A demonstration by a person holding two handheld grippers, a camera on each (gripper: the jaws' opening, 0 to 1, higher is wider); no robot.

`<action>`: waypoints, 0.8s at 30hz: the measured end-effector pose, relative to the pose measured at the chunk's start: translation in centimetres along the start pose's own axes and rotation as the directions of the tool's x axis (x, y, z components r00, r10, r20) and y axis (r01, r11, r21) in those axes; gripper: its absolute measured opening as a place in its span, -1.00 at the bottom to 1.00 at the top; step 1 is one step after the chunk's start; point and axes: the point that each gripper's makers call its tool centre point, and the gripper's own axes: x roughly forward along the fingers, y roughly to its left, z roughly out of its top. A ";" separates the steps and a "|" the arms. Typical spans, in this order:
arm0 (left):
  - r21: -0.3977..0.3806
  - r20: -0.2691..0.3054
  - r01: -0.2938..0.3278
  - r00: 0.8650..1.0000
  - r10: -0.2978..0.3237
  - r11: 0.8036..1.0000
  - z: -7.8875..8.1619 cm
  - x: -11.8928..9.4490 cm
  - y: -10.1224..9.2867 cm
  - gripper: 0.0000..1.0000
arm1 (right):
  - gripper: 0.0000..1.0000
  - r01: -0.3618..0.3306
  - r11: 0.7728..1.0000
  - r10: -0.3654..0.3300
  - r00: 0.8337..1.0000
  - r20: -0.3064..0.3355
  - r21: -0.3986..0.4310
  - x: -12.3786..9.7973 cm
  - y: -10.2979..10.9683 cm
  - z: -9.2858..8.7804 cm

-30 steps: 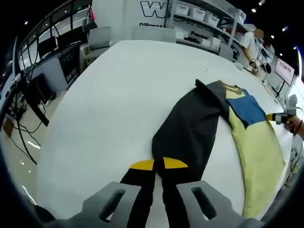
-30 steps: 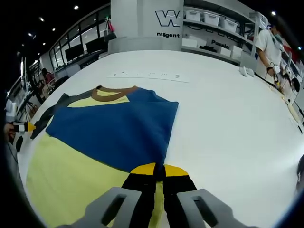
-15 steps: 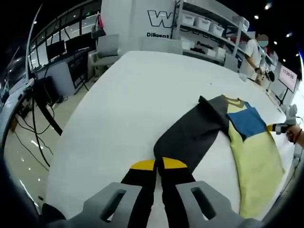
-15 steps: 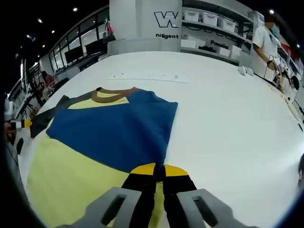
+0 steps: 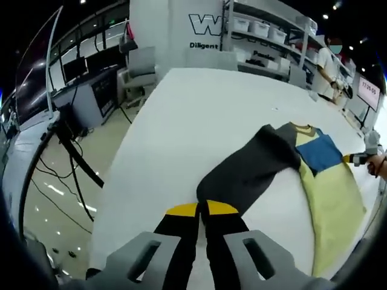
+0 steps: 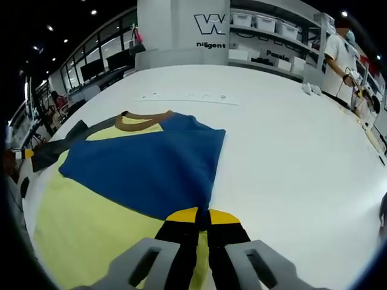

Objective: Fold the garment on the visible template until the final outline fits inside the template.

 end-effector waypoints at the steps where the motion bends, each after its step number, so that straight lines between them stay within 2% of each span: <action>1: 0.003 -0.001 0.000 1.000 0.000 1.000 0.1 -0.1 0.2 -0.90 | -1.00 0.000 1.000 0.000 1.000 -0.001 0.003 0.0 0.0 0.0; 8: 0.015 -0.006 -0.031 0.999 0.031 0.999 0.5 -0.5 2.4 -0.90 | -1.00 0.001 1.000 -0.001 1.000 -0.004 0.012 0.0 0.0 0.0; 12: 0.031 -0.030 -0.050 0.998 0.051 0.998 0.6 -0.6 3.5 -0.90 | -1.00 -0.005 1.000 0.005 1.000 -0.003 0.019 0.0 0.0 0.0; 17: 0.050 -0.039 -0.053 0.998 0.055 0.997 0.9 -1.2 4.2 -0.90 | -1.00 -0.004 1.000 0.004 1.000 -0.005 0.017 0.0 0.0 0.0; 21: 0.065 -0.079 -0.043 0.996 0.048 0.997 0.1 -0.7 4.6 -0.87 | -1.00 -0.001 1.000 0.001 1.000 -0.003 0.017 -0.1 0.1 0.0; 24: 0.084 -0.087 -0.060 0.994 0.068 0.995 -0.4 -0.4 4.9 -0.83 | -1.00 0.000 1.000 0.000 1.000 -0.004 0.017 -0.1 0.1 0.0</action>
